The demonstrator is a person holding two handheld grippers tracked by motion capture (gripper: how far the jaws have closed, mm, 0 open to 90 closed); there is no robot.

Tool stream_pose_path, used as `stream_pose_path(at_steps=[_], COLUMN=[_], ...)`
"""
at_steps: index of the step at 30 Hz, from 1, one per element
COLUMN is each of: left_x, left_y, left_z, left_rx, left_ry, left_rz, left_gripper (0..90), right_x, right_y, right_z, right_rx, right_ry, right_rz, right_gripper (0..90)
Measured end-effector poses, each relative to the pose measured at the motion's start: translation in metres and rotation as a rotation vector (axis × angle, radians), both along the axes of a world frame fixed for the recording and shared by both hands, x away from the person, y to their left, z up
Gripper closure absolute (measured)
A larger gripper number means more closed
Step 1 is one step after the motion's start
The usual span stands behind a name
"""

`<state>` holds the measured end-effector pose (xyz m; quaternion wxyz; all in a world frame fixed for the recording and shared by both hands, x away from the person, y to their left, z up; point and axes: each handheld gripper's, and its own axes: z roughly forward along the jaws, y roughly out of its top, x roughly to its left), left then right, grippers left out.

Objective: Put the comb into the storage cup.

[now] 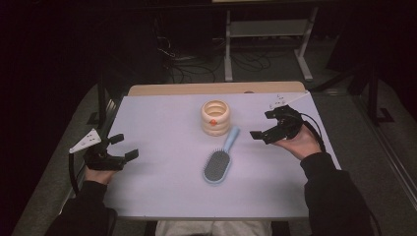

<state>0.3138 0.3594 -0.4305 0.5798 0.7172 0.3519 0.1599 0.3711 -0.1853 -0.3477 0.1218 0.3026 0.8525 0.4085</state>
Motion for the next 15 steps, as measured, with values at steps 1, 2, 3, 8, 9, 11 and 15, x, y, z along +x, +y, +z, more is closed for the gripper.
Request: stream_pose_path(at_steps=[1, 2, 3, 8, 9, 11, 15], left_x=[0.0, 0.0, 0.0, 0.0, 0.0, 0.0, 0.0], left_y=[0.0, 0.0, 0.0, 0.0, 0.0, 0.0, 0.0], left_z=[0.0, 0.0, 0.0, 0.0, 0.0, 0.0, 0.0], left_rx=[0.001, 0.001, 0.001, 0.002, 0.002, 0.002, 0.001], left_ry=[0.0, 0.0, 0.0, 0.0, -0.001, -0.001, -0.002], left_rz=[0.0, 0.0, 0.0, 0.0, 0.0, 0.0, 0.0], left_gripper=[0.0, 0.0, 0.0, 0.0, 0.0, 0.0, 0.0], right_x=[0.001, 0.002, 0.002, 0.007, 0.008, 0.01, 0.012], right_y=[0.001, 0.001, 0.002, 0.007, 0.008, 0.01, 0.014], right_z=[0.0, -0.001, -0.001, -0.002, -0.002, -0.003, -0.004], right_rx=[-0.005, -0.007, -0.01, -0.023, -0.026, -0.028, -0.036], right_ry=[0.003, 0.005, 0.008, 0.018, 0.018, 0.027, 0.036], right_rz=[0.003, 0.003, 0.005, 0.015, 0.019, 0.027, 0.035], right_gripper=[3.4, 3.8, 4.0, 5.7, 6.2, 7.5, 8.8])
